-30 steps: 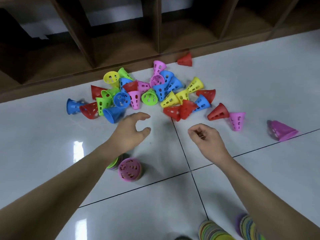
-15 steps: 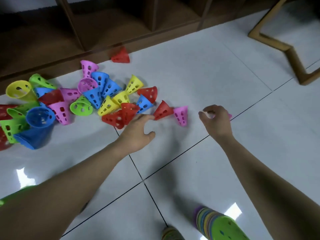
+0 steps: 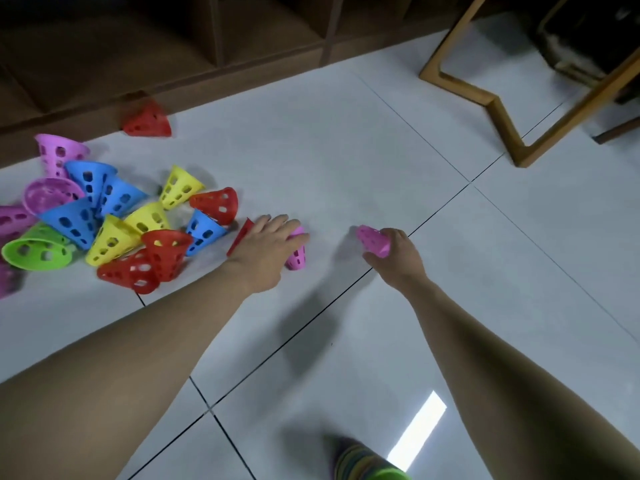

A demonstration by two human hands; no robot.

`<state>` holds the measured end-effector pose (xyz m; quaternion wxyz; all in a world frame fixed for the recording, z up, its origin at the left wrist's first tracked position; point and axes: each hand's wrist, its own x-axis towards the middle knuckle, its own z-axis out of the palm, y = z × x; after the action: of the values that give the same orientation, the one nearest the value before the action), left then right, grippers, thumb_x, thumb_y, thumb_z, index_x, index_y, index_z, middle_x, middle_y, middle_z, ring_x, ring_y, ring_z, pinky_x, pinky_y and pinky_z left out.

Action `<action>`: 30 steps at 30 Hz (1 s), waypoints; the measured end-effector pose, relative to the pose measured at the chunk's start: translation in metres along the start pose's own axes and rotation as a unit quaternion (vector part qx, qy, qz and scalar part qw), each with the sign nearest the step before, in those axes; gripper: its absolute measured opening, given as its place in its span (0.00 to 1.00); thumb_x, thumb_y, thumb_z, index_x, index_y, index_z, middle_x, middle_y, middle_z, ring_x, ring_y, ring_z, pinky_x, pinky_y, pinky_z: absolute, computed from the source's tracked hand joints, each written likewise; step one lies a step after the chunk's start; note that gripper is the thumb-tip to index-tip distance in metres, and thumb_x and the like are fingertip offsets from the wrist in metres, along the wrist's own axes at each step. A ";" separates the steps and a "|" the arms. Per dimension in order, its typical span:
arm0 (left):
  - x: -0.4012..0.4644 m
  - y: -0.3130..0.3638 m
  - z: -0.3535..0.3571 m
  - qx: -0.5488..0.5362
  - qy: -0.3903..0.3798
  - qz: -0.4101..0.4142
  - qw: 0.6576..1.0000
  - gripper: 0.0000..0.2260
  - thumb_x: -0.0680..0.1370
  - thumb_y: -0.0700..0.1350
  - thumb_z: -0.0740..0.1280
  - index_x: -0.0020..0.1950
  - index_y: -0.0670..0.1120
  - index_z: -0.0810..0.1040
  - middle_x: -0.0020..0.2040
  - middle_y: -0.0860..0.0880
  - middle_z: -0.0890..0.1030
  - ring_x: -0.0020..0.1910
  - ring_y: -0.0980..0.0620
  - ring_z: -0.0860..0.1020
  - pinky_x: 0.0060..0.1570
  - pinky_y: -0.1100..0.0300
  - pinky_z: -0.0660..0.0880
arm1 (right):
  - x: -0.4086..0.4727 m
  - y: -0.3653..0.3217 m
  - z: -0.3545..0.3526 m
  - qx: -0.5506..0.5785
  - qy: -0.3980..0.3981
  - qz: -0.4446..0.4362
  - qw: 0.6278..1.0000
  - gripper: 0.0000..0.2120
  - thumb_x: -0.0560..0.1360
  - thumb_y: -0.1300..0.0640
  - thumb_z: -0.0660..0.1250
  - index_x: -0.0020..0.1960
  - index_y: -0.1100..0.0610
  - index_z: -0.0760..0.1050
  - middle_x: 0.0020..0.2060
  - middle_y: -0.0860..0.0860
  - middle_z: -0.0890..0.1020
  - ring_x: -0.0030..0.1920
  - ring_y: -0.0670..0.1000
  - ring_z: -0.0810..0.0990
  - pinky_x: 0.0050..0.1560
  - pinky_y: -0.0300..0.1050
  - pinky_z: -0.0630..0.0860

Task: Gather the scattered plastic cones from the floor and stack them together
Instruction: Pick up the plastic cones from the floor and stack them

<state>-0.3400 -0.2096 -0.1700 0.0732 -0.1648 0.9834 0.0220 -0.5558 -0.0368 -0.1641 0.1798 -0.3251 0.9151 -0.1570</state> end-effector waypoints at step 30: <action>-0.249 -0.104 -0.069 -0.222 0.175 -0.223 0.933 0.29 0.67 0.72 0.65 0.61 0.56 0.79 0.56 0.55 0.79 0.61 0.49 0.74 0.66 0.52 0.66 | -0.087 -0.190 0.031 0.245 -0.092 -0.204 0.943 0.14 0.71 0.54 0.77 0.54 0.52 0.81 0.45 0.47 0.83 0.45 0.45 0.79 0.42 0.29 0.71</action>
<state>-0.0827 -0.2323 -0.0658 -0.1353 -0.3934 0.8886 0.1932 -0.3770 -0.1255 -0.0946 0.3014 -0.4636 0.7421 -0.3788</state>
